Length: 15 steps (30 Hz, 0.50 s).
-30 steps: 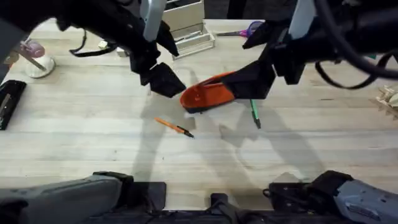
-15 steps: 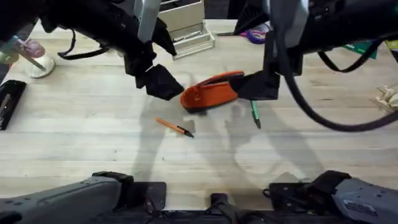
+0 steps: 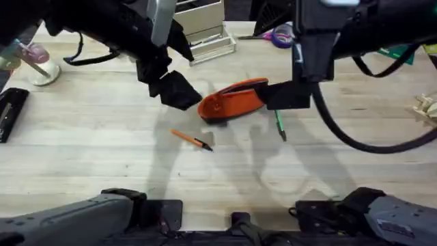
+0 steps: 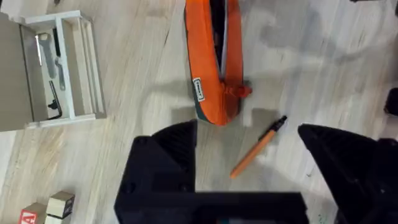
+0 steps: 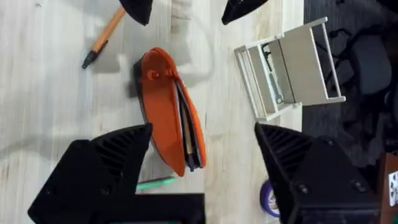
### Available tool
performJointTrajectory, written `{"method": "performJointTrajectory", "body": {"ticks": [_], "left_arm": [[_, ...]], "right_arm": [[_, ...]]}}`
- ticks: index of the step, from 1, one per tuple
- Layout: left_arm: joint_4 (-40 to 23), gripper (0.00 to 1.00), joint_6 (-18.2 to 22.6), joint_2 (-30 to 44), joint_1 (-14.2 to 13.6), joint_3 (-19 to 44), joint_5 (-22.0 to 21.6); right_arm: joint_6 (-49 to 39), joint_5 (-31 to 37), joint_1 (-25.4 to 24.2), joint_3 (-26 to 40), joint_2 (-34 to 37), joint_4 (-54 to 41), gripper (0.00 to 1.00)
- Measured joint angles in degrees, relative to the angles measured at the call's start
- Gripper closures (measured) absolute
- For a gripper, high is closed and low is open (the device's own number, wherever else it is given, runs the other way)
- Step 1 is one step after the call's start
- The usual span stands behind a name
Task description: Unzip the bag, pick up the pens from the table one at a time and place them inside, then zip the bag closed.
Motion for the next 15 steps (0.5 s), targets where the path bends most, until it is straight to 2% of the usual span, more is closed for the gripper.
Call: {"method": "performJointTrajectory", "body": {"ticks": [3,4,10,12,15], "left_arm": [[0.0,0.007,0.0,0.0,0.0,0.0,0.0],[0.0,0.007,0.0,0.0,0.0,0.0,0.0],[0.0,0.007,0.0,0.0,0.0,0.0,0.0],[0.0,0.007,0.0,0.0,0.0,0.0,0.0],[0.0,0.007,0.0,0.0,0.0,0.0,0.0]], "right_arm": [[-0.2,0.0,0.0,0.0,0.0,0.0,0.029],[-0.5,0.0,0.0,0.0,0.0,0.0,0.121],[-0.7,0.0,0.0,0.3,2.0,0.0,0.917],[-0.9,0.0,0.0,0.3,3.1,0.0,0.965],[-1.0,0.0,0.0,0.3,5.0,0.0,0.970]]}}
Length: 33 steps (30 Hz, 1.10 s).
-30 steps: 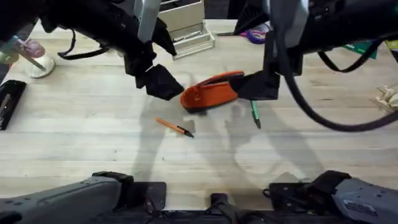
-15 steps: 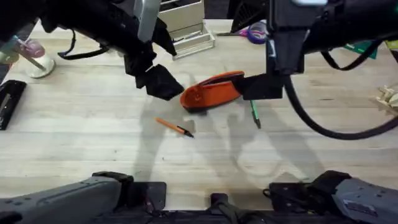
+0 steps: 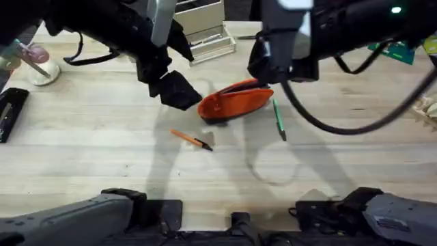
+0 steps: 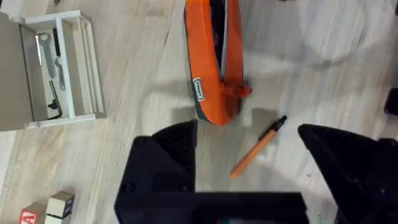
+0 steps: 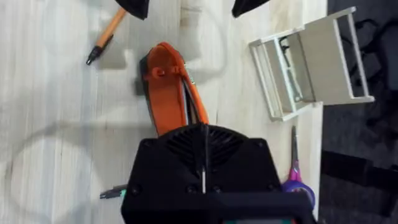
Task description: Unzip the bag, pick up the pens from the table one at a time and place them inside, then zip the bag closed.
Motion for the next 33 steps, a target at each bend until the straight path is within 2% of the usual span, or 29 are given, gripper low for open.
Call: {"method": "performJointTrajectory", "body": {"ticks": [21,33], "left_arm": [[0.0,0.007,0.0,0.0,0.0,0.0,0.0],[0.0,0.008,0.0,0.0,0.0,0.0,0.0]], "right_arm": [[-1.7,0.0,-2.3,0.0,17.3,2.3,0.969],[-1.9,0.0,-2.3,0.0,21.1,5.6,0.969]]}}
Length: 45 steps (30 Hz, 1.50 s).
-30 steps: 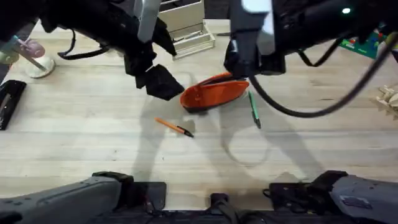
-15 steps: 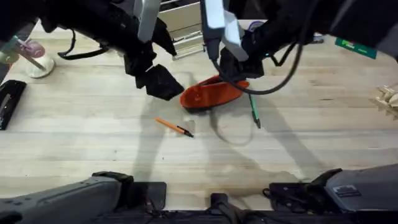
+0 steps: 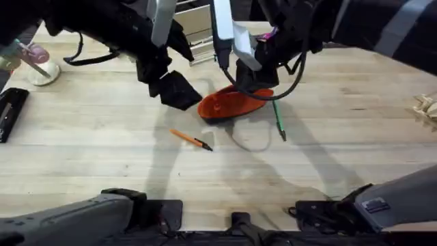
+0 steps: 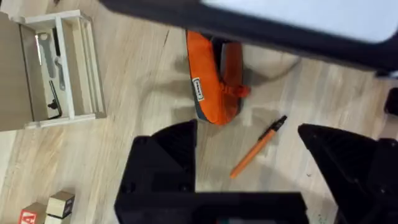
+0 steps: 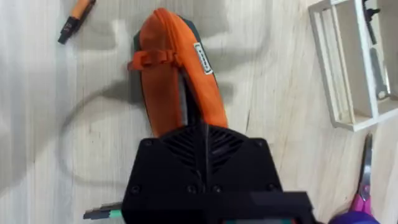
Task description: Unzip the bag, pick up the pens from the table one at a time and place them inside, then zip the bag closed.
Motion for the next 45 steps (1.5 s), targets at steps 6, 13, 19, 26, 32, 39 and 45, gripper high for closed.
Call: {"method": "performJointTrajectory", "body": {"ticks": [6,13,19,26,32,39,45], "left_arm": [[0.0,0.007,0.0,0.0,0.0,0.0,0.0],[0.0,0.007,0.0,0.0,0.0,0.0,0.0],[0.0,0.007,0.0,0.0,0.0,0.0,0.0],[-0.2,0.007,0.0,0.0,0.0,0.0,0.0],[-0.2,0.007,0.0,0.0,0.0,0.0,0.0],[-0.2,0.007,0.0,0.0,0.0,0.0,0.0],[-0.2,0.007,0.0,0.0,0.0,0.0,0.0]], "right_arm": [[-0.1,0.0,0.0,0.0,2.3,0.7,0.969],[-0.1,0.0,-0.5,0.2,6.7,1.5,0.969],[-0.1,0.0,-0.6,0.2,8.7,1.3,0.970],[-0.4,0.6,-0.8,0.2,8.7,1.0,0.177],[-0.8,0.8,-0.8,0.2,8.7,0.9,0.005],[-0.8,0.8,-0.8,0.2,8.7,0.9,0.004],[0.6,0.8,-0.8,0.2,8.6,0.8,0.004]]}}
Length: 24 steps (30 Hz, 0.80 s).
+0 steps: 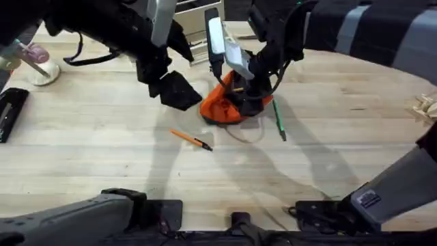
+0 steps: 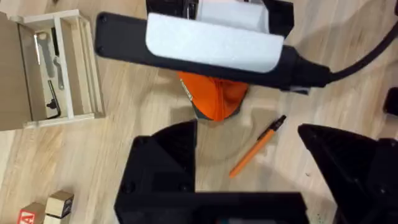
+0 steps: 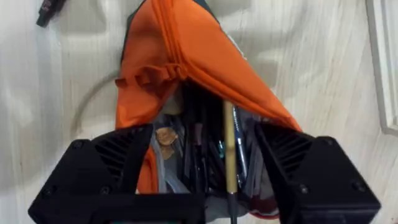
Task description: Unzip the bag, pick up the pens from the table one at a time and place them inside, then zip the bag closed.
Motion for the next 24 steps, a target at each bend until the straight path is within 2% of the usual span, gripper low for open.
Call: {"method": "performJointTrajectory", "body": {"ticks": [4,11,16,24], "left_arm": [[0.0,0.007,0.0,0.0,0.0,0.0,0.0],[0.0,0.006,0.0,0.0,0.0,0.0,0.0],[0.0,0.007,0.0,0.0,0.0,0.0,0.0],[0.0,0.007,0.0,0.0,0.0,0.0,0.0]], "right_arm": [[2.4,0.1,0.0,0.0,-2.2,-0.2,0.005],[13.9,0.6,0.0,0.0,-11.2,-1.2,0.004],[21.0,4.5,0.0,0.0,-19.5,-4.3,0.004],[26.7,11.5,-1.6,0.0,-33.3,-10.3,0.005]]}}
